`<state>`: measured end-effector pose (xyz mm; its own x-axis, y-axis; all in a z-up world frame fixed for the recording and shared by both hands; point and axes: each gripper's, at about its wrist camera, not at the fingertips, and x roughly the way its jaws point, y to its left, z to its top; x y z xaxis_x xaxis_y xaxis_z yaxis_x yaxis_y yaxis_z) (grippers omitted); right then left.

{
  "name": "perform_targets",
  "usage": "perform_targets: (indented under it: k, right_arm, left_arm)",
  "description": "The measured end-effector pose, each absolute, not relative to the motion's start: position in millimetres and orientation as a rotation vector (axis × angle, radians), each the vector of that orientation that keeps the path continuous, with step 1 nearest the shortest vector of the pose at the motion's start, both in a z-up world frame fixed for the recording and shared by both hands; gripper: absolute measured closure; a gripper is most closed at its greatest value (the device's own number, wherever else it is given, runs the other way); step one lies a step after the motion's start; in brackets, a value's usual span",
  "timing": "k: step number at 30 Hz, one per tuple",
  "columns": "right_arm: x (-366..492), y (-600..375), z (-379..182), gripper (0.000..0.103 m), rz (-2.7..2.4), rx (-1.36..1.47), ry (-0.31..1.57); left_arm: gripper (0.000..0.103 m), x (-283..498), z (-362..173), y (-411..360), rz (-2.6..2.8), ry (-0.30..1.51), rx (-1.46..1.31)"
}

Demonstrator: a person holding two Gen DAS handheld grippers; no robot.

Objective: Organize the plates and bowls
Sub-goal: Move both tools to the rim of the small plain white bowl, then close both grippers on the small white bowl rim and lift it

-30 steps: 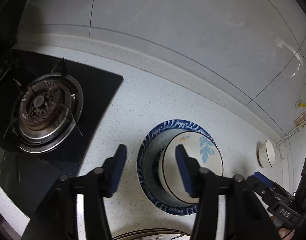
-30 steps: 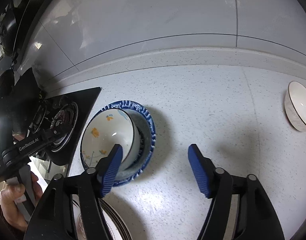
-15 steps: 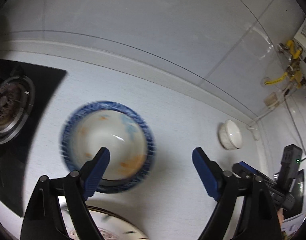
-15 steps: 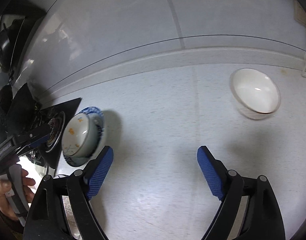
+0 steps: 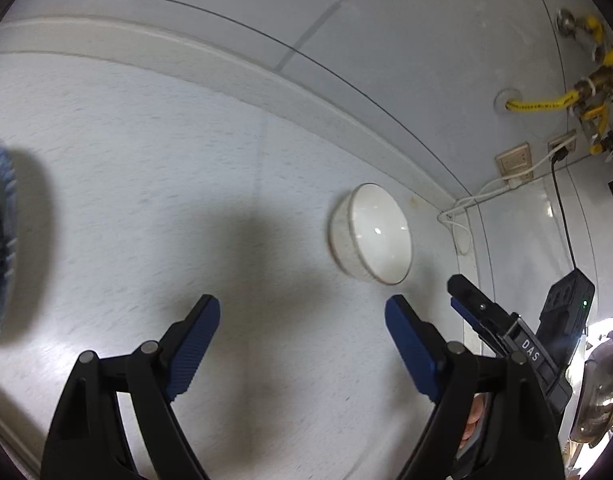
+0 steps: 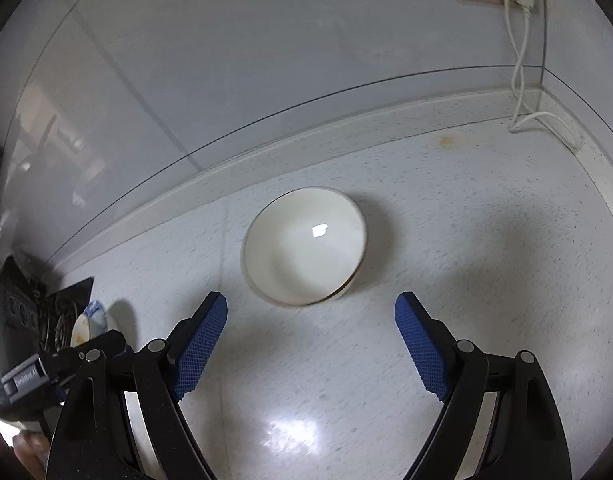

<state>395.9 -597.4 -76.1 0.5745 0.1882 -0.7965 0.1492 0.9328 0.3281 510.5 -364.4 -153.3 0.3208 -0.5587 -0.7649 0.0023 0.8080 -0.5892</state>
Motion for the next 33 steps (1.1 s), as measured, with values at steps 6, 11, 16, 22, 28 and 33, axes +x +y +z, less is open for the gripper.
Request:
perform_targets:
  k: [6,11,16,22,28,33]
  right_arm:
    - [430.6,-626.0,-99.6,0.02,0.039,0.424,1.05]
    - [448.0,-632.2,-121.0,0.021,0.068,0.44,1.085]
    - [457.9,-635.3,-134.8,0.04,0.092,0.447,1.104]
    - [466.5,-633.3,-147.2,0.058,0.122,0.455,1.126]
    - [470.2,-628.5,-164.7,0.08,0.17,0.504,1.17]
    - [464.5,-622.5,-163.9,0.085,0.155,0.506,1.185]
  left_arm:
    - [0.018,559.5,-162.9,-418.2,-0.45,1.22,-0.463]
    - [0.019,587.8,-187.1,-438.8,-0.432,1.284,-0.454]
    - [0.029,611.3,-204.5,-451.8,-0.381,1.315,-0.393]
    - [0.047,623.5,-216.7,-466.7,-0.414,1.342,-0.361]
    - [0.087,622.9,-245.5,-473.1,-0.462,1.428,-0.488]
    - [0.088,611.3,-247.1,-466.9,-0.458,1.434,-0.526]
